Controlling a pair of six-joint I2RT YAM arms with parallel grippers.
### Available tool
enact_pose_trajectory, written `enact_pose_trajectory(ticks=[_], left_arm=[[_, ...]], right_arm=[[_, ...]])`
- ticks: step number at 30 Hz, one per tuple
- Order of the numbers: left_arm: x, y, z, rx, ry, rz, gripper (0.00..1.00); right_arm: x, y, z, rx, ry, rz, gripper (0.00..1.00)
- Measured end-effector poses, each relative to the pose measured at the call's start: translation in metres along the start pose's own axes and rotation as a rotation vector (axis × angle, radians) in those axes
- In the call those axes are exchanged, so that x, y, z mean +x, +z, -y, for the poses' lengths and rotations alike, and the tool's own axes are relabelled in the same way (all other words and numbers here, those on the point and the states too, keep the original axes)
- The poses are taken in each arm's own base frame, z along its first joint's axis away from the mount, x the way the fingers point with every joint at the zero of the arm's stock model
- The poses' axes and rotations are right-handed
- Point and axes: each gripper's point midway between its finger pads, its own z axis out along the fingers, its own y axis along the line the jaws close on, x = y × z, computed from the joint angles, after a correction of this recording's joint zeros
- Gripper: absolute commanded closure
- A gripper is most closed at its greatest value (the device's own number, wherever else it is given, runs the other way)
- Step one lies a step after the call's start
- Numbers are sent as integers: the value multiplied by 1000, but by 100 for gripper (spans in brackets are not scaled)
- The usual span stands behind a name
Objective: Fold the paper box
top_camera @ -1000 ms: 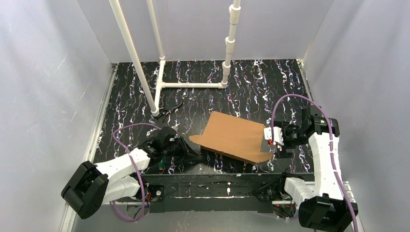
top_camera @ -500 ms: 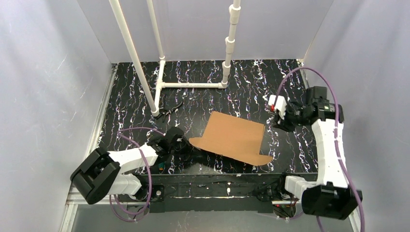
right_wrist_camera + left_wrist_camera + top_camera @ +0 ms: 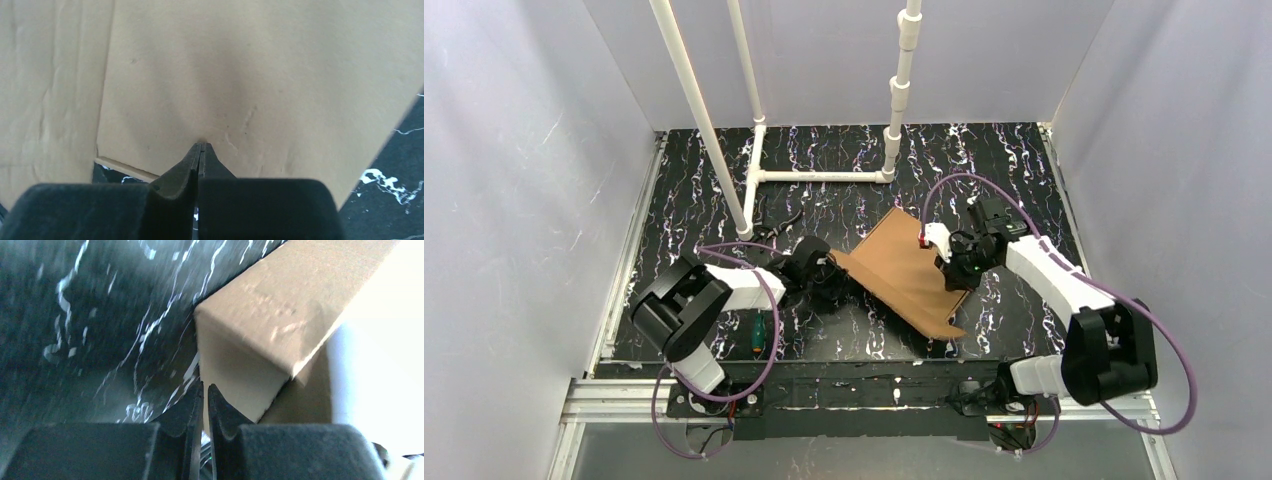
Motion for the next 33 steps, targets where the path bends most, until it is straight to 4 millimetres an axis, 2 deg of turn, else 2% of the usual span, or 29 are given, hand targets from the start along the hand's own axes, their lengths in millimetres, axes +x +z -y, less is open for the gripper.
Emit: enact_pose_trajectory(ticks=[3, 6, 8, 11, 14, 17, 19, 21, 23, 24, 25, 26, 29, 33], left_arm=[[-14, 10, 9, 28, -3, 24, 92], [-20, 4, 5, 44, 16, 38, 91], [-18, -8, -5, 52, 26, 37, 89], [-15, -32, -31, 49, 31, 39, 89], [-11, -58, -63, 39, 30, 41, 86], [-10, -72, -79, 41, 60, 44, 75], [-9, -79, -75, 70, 110, 47, 66], [-7, -85, -60, 120, 192, 38, 57], [-2, -92, -40, 177, 283, 21, 39], [0, -94, -31, 200, 316, 13, 28], [2, -97, -20, 232, 359, 5, 12], [5, -100, -11, 261, 395, -4, 3], [11, -103, -1, 304, 445, -28, 2], [14, -98, -10, 292, 444, -56, 2]], right_arm=[[7, 13, 9, 10, 59, -40, 94], [7, 15, 15, 39, 90, -53, 92], [4, 15, 17, 45, 102, -56, 89], [-2, 12, 21, 49, 99, -45, 82], [-9, 8, 18, 29, 93, -31, 79], [-24, 6, 16, 14, 69, 4, 77], [-33, 10, 12, 2, 43, 17, 77], [-34, 21, 8, -26, 44, 1, 76], [-27, 35, 9, -49, 74, -35, 75], [-28, 37, 9, -59, 96, -38, 74], [-29, 36, 9, -61, 113, -34, 71], [-30, 35, 10, -58, 117, -29, 67], [-33, 31, 7, -61, 113, -17, 53], [-37, 14, 3, -43, 57, 1, 35]])
